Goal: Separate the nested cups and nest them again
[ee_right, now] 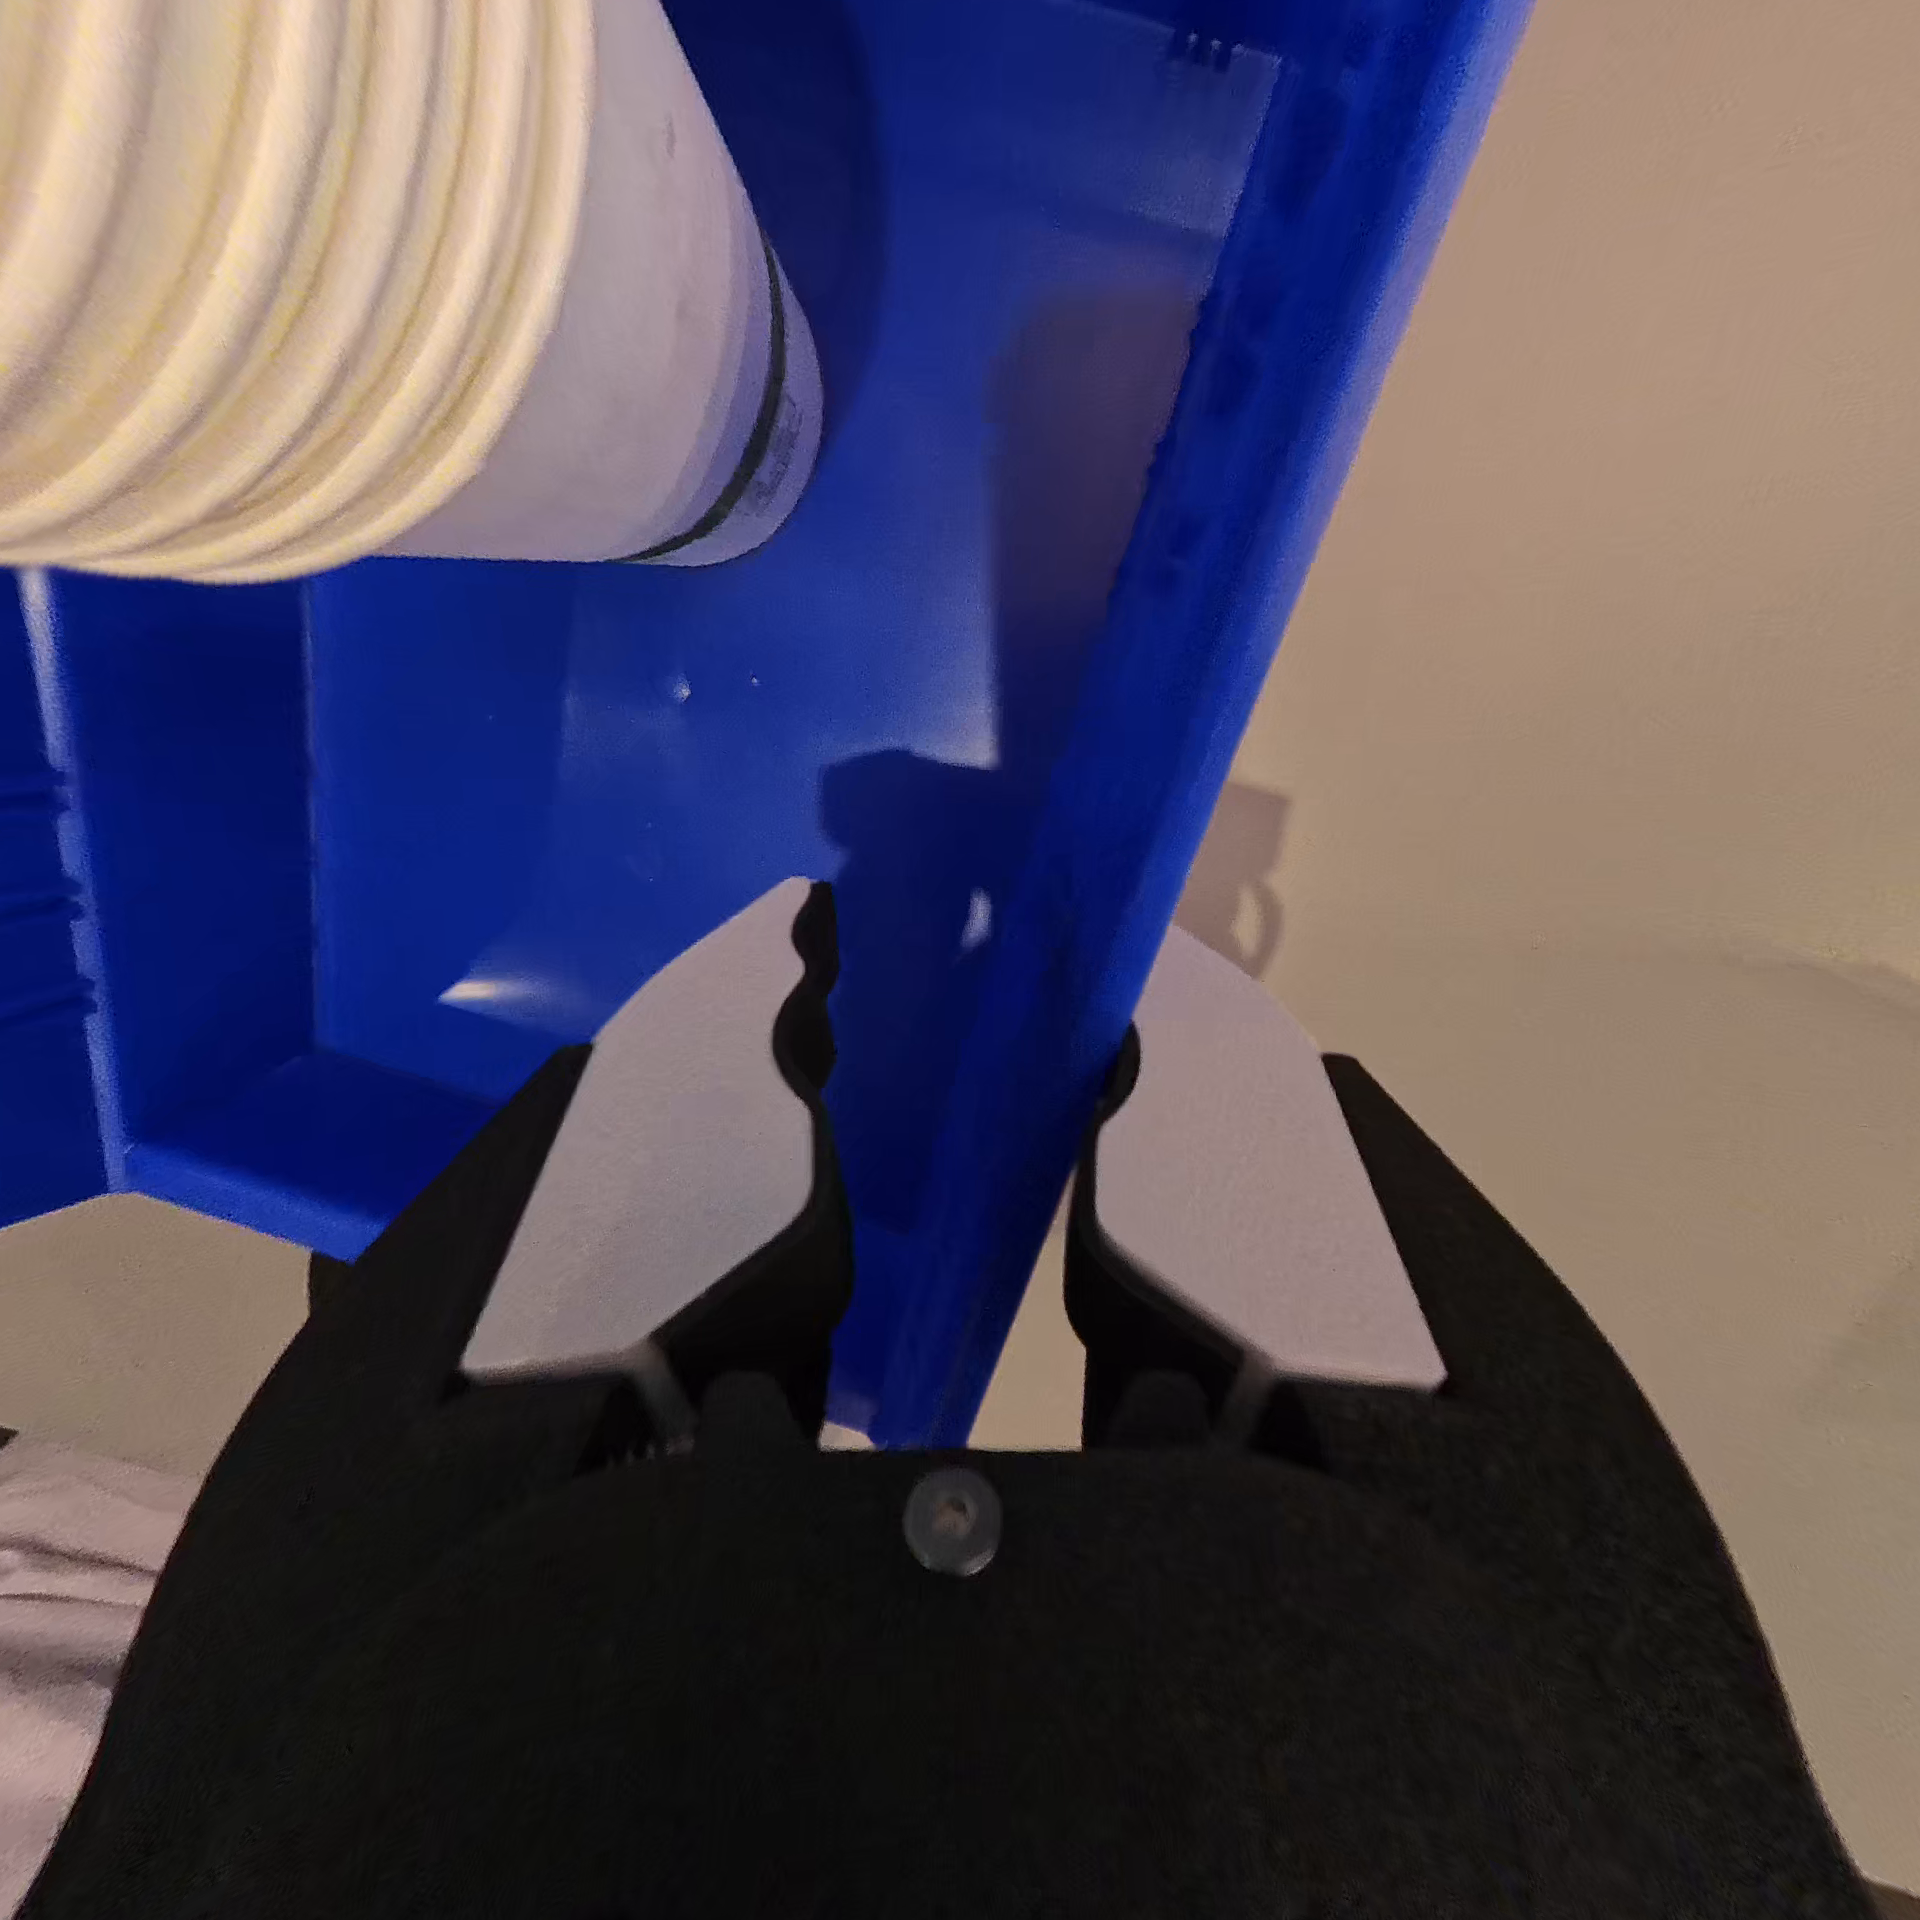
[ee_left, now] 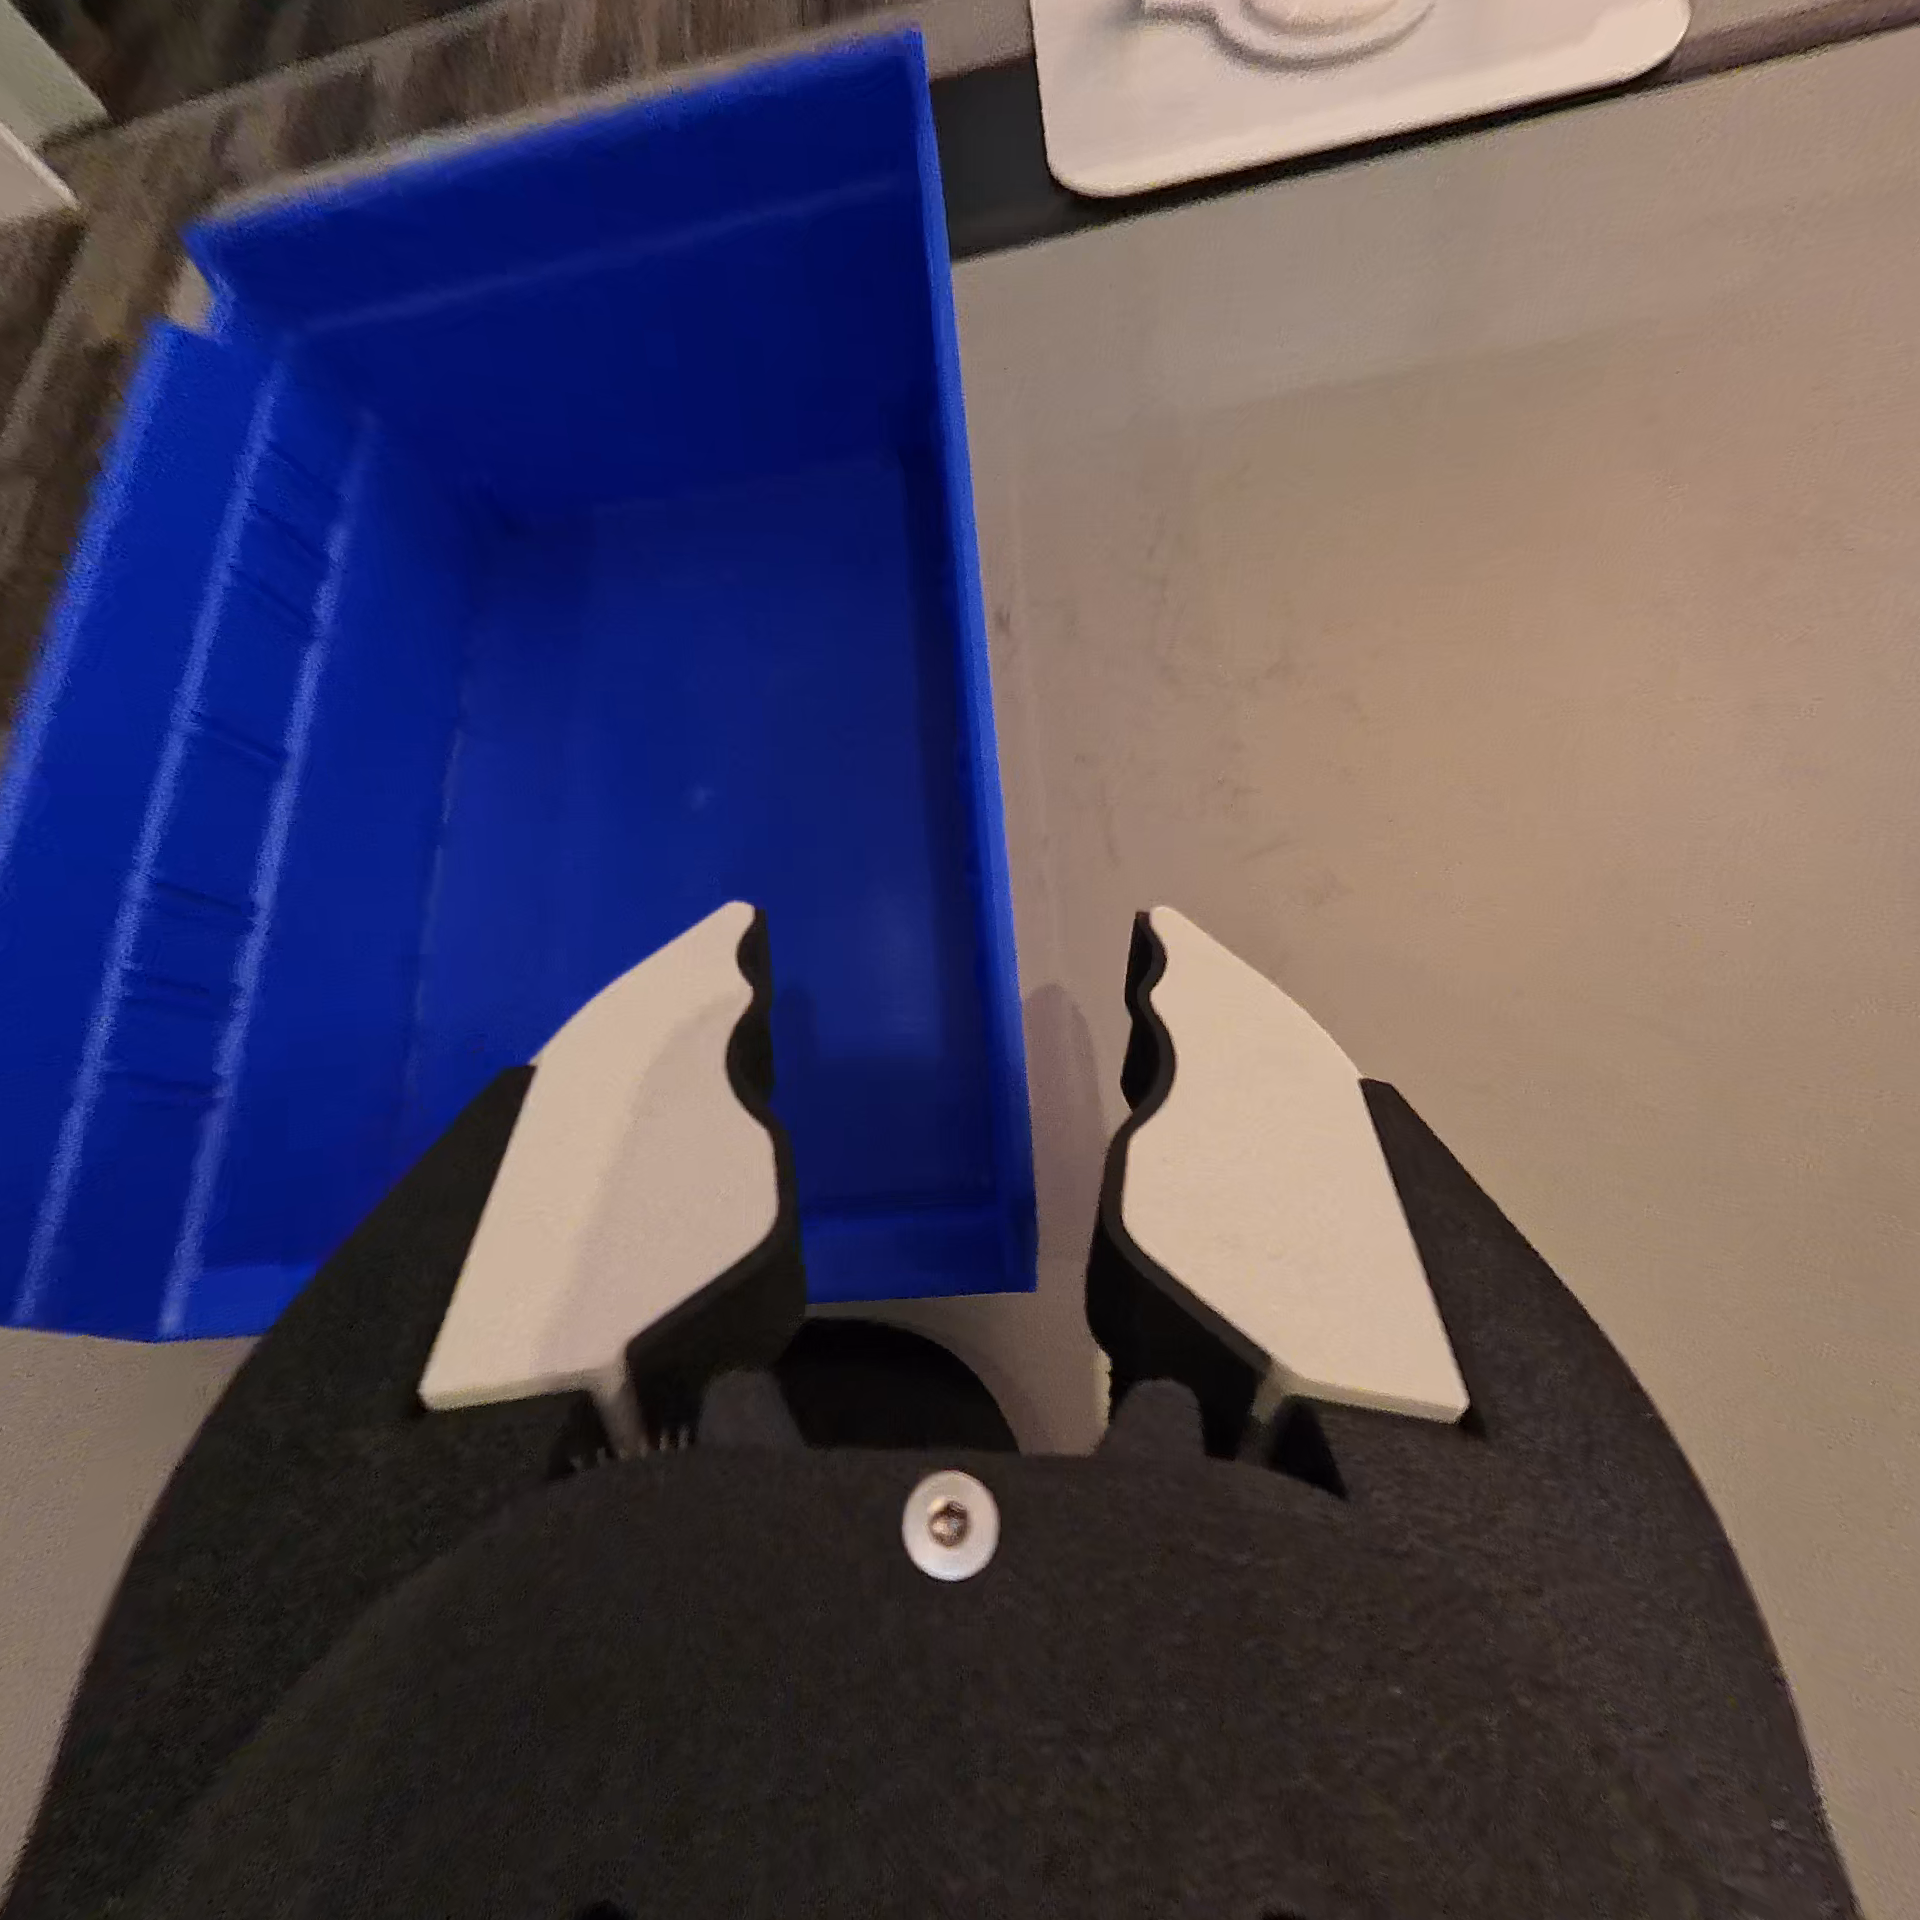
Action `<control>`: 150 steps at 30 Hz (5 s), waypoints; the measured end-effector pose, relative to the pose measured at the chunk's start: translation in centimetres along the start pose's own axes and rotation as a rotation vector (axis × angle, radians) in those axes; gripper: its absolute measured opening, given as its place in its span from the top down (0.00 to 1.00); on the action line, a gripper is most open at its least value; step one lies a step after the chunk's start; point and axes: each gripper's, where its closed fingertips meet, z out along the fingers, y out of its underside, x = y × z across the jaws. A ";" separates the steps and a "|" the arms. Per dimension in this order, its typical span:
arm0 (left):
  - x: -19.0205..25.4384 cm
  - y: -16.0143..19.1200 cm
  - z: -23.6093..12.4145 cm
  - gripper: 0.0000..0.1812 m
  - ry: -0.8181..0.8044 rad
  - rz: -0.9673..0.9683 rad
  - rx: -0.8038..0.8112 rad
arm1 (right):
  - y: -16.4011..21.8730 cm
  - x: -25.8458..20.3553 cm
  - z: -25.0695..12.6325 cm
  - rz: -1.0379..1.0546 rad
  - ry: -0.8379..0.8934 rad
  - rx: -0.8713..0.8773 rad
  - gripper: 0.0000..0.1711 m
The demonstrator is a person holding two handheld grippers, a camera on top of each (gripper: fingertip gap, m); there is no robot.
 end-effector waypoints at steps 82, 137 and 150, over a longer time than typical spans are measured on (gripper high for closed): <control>-1.6 -18.6 -4.4 0.73 0.289 0.179 0.334 | -2.2 -10.9 5.1 -0.076 -0.028 -0.224 0.97; -24.8 -7.2 -22.5 0.73 -0.201 -0.274 0.525 | -18.7 -65.1 5.9 -0.596 -0.259 -0.236 0.97; -23.6 -7.9 -20.7 0.71 -0.128 -0.219 0.482 | -15.6 -65.4 15.6 -0.461 -0.211 -0.317 0.97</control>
